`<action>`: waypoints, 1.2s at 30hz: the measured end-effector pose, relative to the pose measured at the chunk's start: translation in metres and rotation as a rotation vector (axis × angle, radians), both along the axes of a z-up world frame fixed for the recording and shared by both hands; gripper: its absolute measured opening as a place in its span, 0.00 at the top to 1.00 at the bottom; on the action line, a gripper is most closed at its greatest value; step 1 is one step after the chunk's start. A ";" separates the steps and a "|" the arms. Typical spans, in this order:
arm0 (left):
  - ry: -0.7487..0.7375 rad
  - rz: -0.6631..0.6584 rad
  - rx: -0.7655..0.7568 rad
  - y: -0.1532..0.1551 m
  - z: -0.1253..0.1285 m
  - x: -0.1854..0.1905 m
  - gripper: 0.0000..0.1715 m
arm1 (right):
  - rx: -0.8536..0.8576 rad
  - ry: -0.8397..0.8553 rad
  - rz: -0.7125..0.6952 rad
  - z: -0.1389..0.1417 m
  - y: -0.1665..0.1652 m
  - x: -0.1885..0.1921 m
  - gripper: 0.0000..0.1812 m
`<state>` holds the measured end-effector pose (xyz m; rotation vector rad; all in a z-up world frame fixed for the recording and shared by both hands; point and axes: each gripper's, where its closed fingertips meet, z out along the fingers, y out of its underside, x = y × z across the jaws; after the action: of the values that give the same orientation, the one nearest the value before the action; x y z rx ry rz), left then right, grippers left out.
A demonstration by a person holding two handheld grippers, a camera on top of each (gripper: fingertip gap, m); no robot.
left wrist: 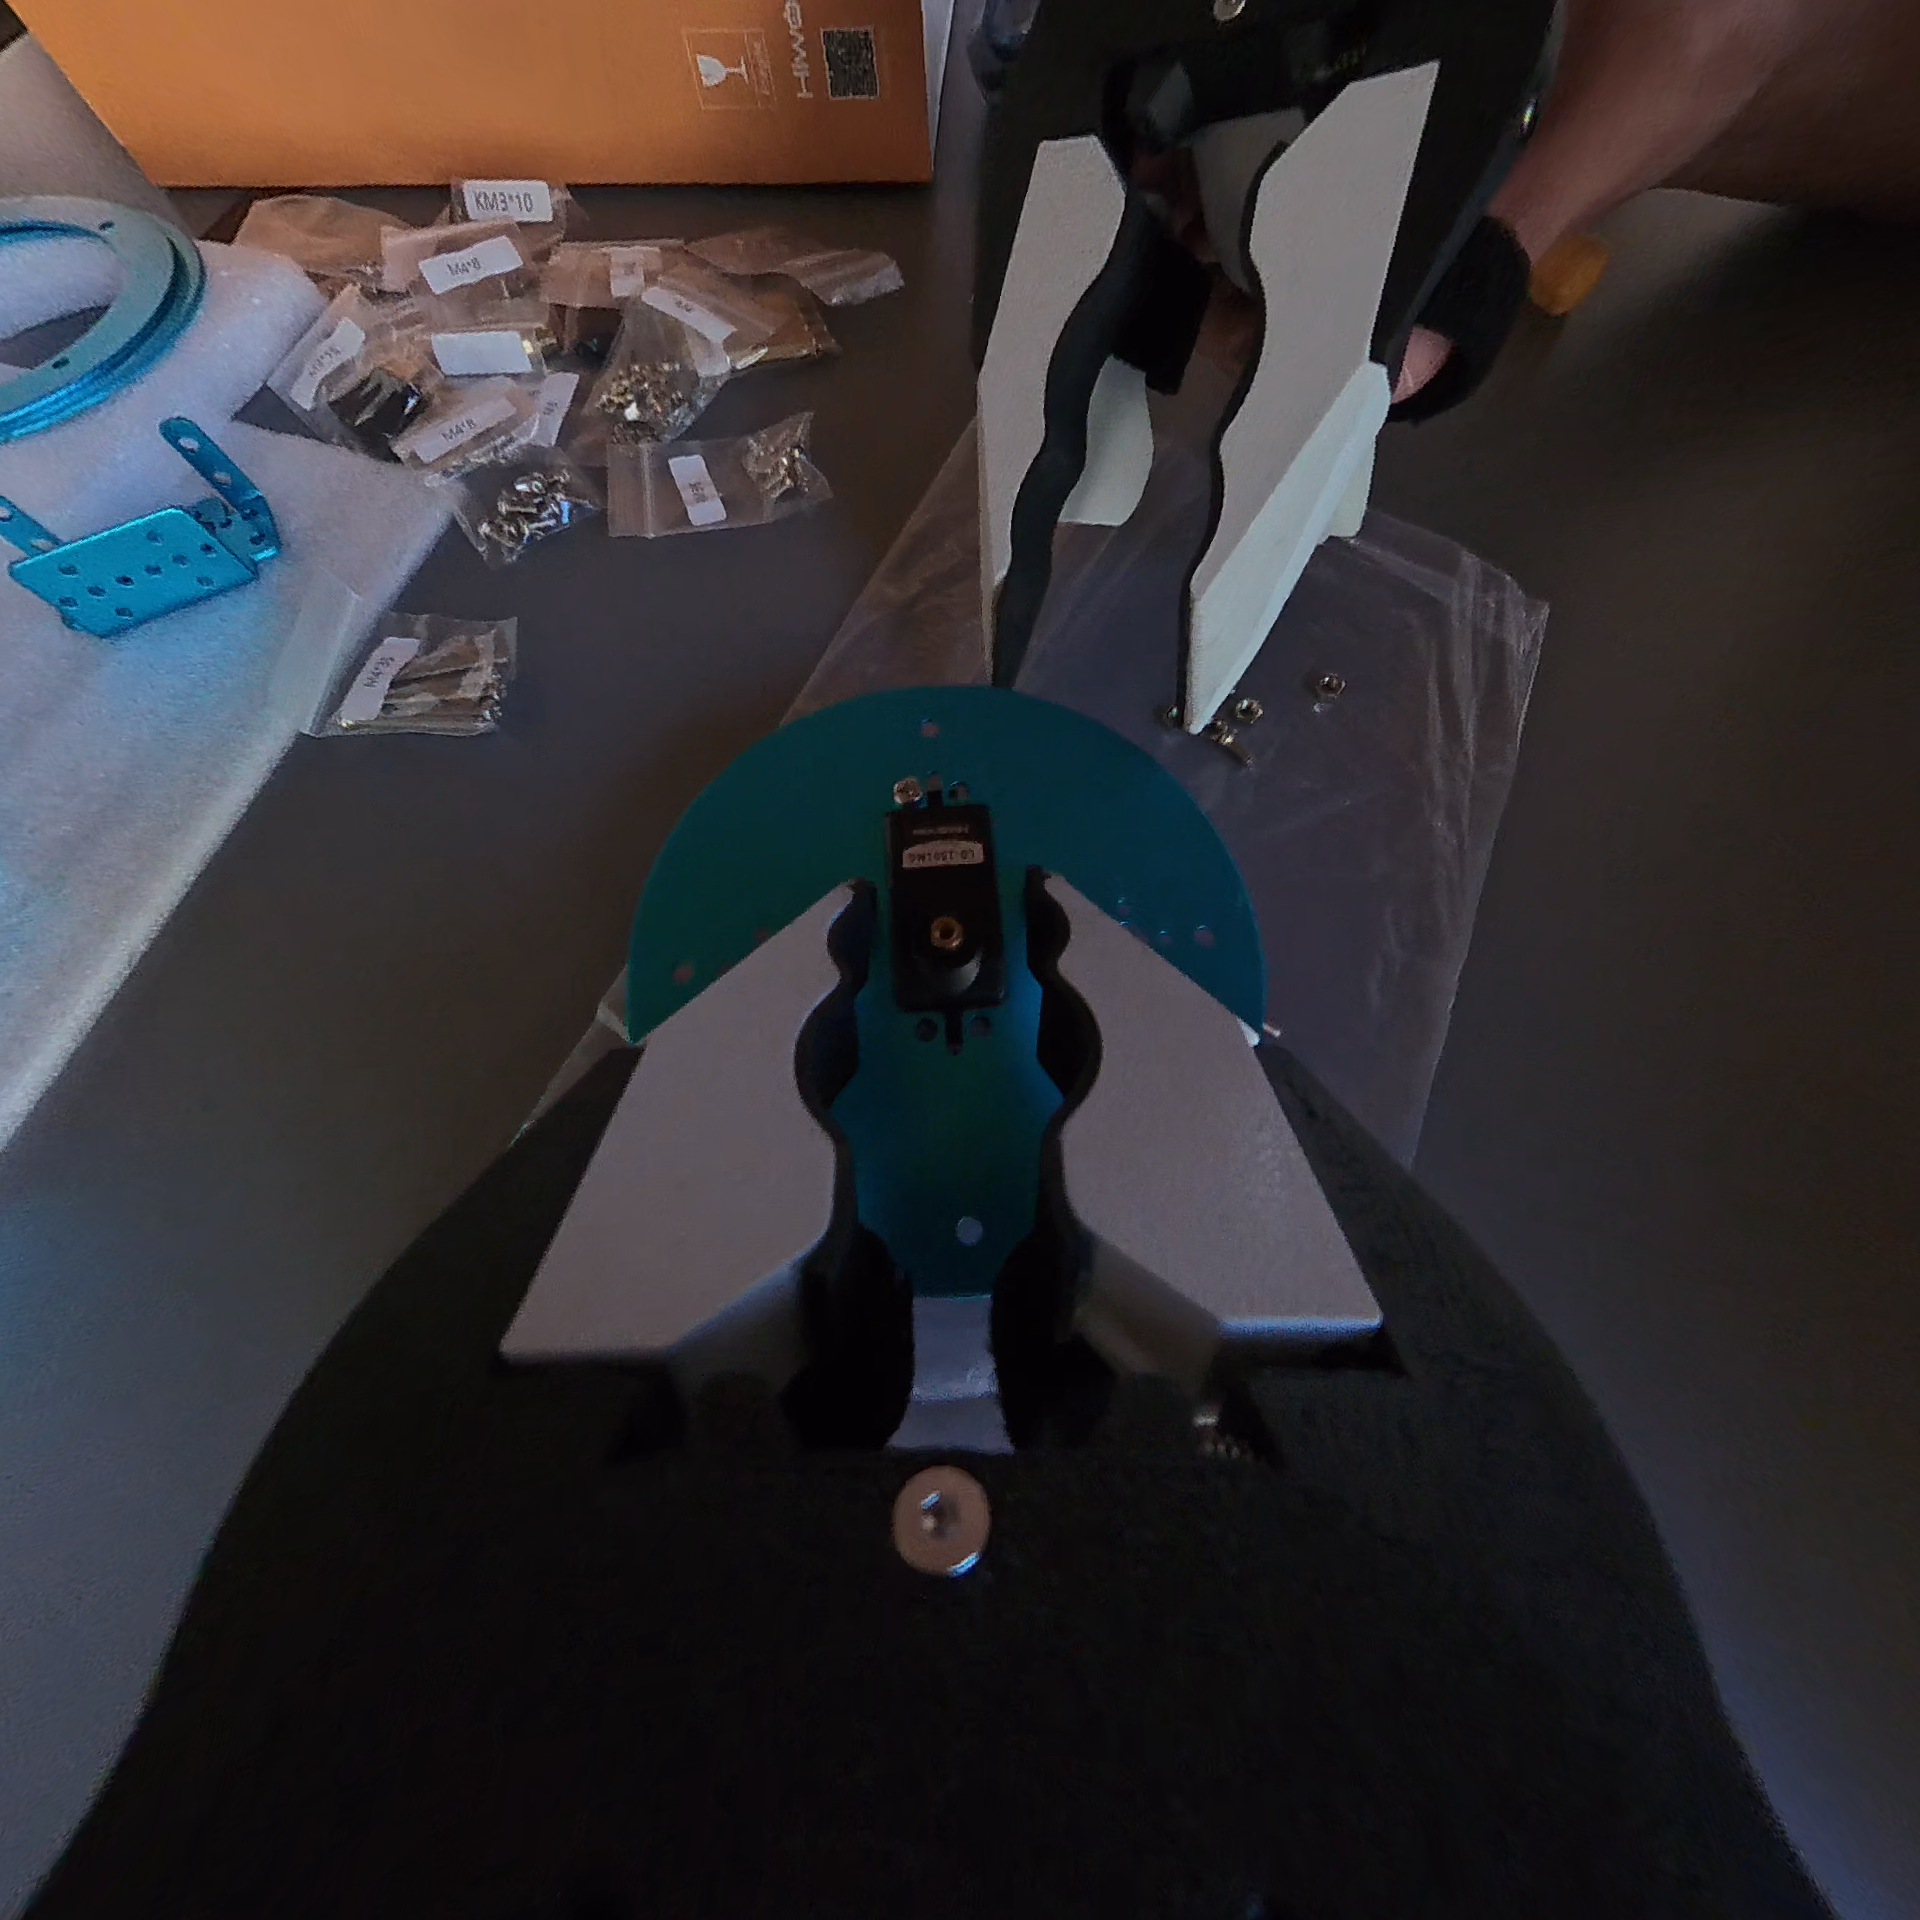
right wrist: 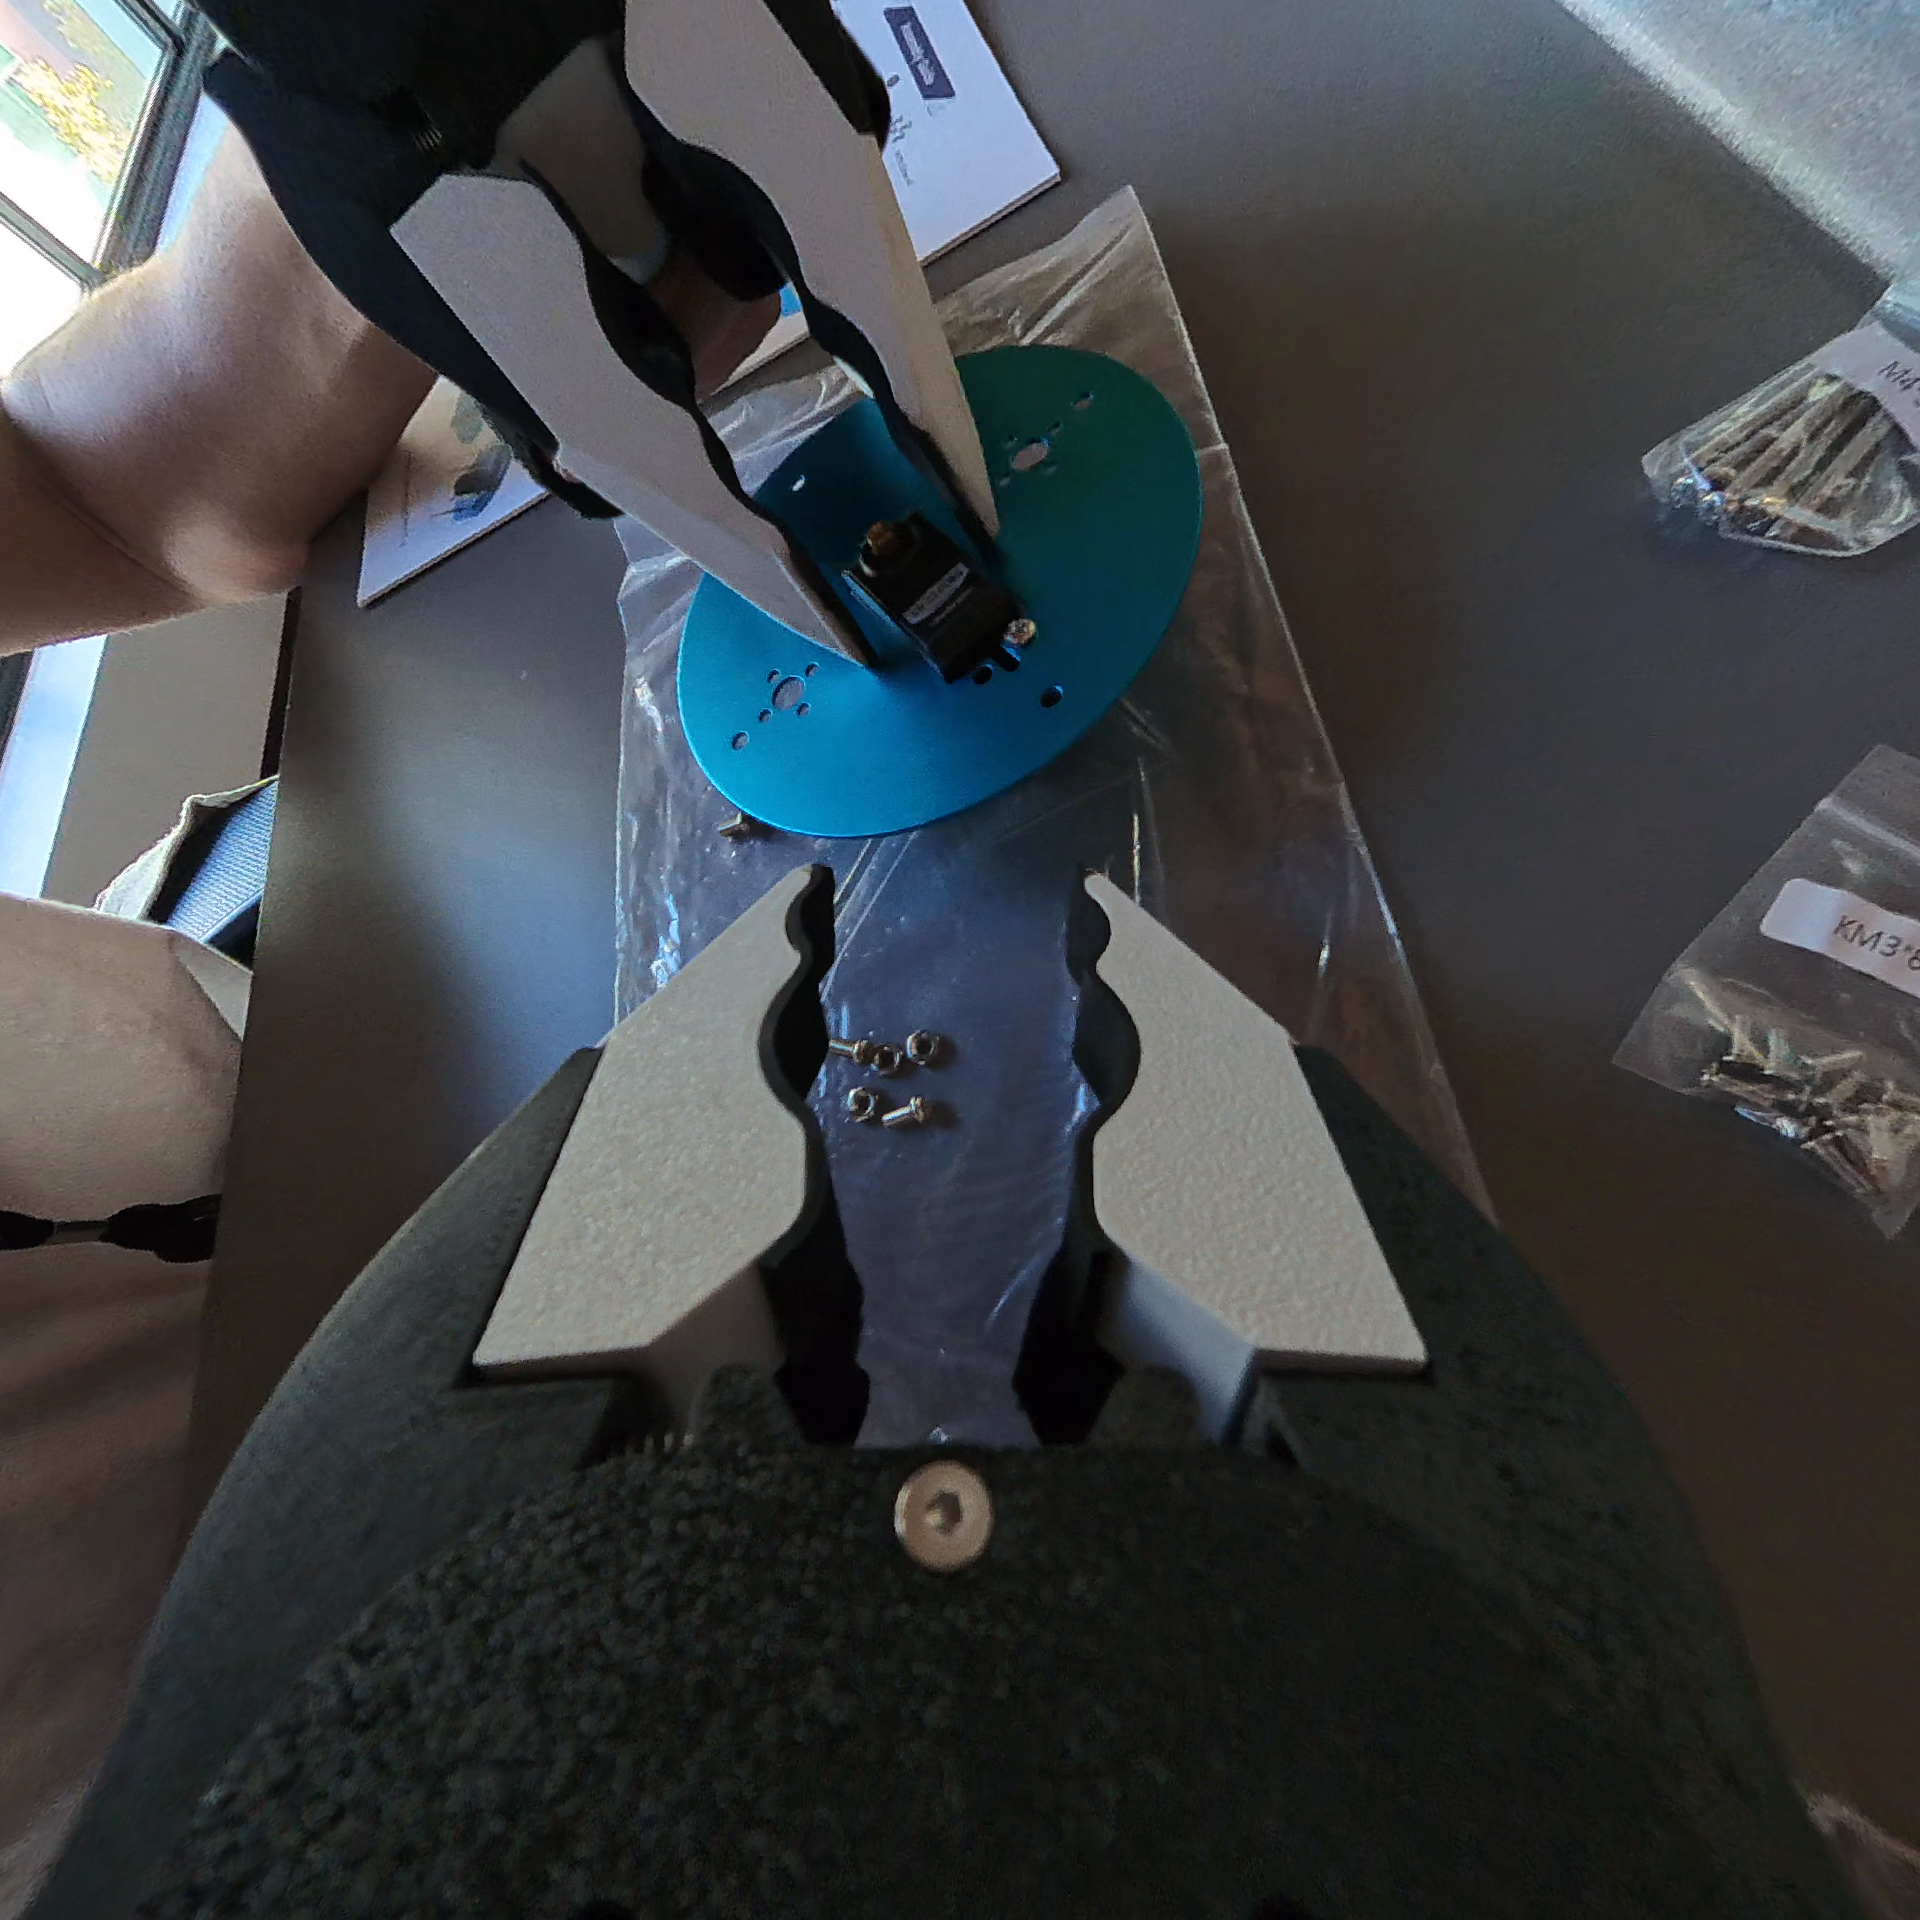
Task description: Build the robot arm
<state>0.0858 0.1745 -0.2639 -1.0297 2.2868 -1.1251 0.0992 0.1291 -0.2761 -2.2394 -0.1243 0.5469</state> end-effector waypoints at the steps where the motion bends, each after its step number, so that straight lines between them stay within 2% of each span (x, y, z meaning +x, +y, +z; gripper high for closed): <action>1: 0.003 0.009 0.006 0.000 0.000 0.001 0.83 | -0.004 0.000 0.001 0.000 -0.001 0.000 0.76; 12: 0.101 0.009 -0.017 -0.004 0.000 0.004 0.85 | -0.008 0.001 0.033 0.001 -0.002 -0.006 0.79; 15: 0.126 -0.009 0.030 -0.003 -0.001 0.005 0.89 | 0.010 0.004 0.022 0.006 -0.002 -0.002 0.79; 20: 0.173 -0.026 0.094 -0.004 -0.001 0.004 0.88 | 0.027 0.007 0.007 0.012 -0.003 0.004 0.79; 27: 0.231 -0.082 0.204 -0.004 -0.002 0.002 0.89 | 0.005 0.014 0.016 0.005 -0.005 0.003 0.80; 36: 0.281 -0.088 0.219 0.000 -0.002 -0.002 0.89 | 0.013 0.018 0.012 0.004 -0.004 0.006 0.80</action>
<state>0.0836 0.1744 -0.2658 -1.0650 2.6280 -0.7771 0.1048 0.1248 -0.2718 -2.2221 -0.1314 0.5712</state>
